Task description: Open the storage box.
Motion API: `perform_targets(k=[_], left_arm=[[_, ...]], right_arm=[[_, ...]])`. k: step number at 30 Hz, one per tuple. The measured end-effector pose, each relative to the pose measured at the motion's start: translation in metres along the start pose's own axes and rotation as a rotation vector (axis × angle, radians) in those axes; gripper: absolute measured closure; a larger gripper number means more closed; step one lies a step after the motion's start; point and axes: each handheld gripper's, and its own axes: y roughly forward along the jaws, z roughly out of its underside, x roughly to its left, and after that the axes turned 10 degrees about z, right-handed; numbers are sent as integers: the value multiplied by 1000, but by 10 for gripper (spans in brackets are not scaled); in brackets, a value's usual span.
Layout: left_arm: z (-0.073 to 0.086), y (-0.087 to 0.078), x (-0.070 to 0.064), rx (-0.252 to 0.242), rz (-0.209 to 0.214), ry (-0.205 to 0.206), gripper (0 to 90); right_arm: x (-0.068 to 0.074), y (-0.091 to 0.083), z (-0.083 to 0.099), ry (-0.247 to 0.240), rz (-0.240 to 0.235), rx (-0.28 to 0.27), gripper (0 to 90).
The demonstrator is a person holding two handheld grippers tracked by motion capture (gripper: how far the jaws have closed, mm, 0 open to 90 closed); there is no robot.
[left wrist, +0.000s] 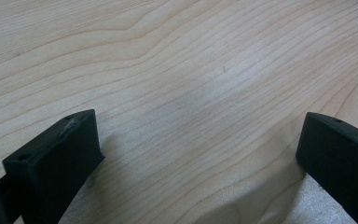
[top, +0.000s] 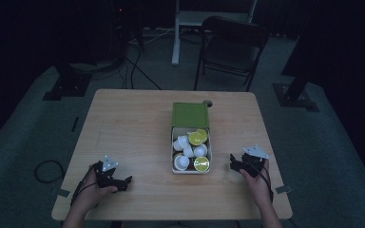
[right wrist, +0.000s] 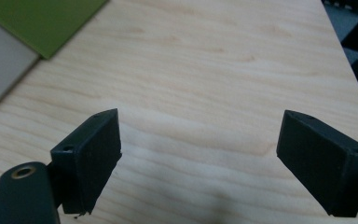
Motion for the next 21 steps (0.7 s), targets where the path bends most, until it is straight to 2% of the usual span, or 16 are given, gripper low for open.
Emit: perform_targets(k=[8, 13, 16, 21], left_arm=[[0, 0, 0, -1, 0, 0, 0], [0, 0, 0, -1, 0, 0, 0], [0, 0, 0, -1, 0, 0, 0], [0, 0, 0, -1, 0, 0, 1]], right_arm=[[-5, 5, 7, 41, -16, 80, 124], [-8, 7, 11, 39, -30, 100, 124], [-11, 9, 14, 2, -36, 121, 125], [-12, 11, 17, 23, -57, 125, 125]])
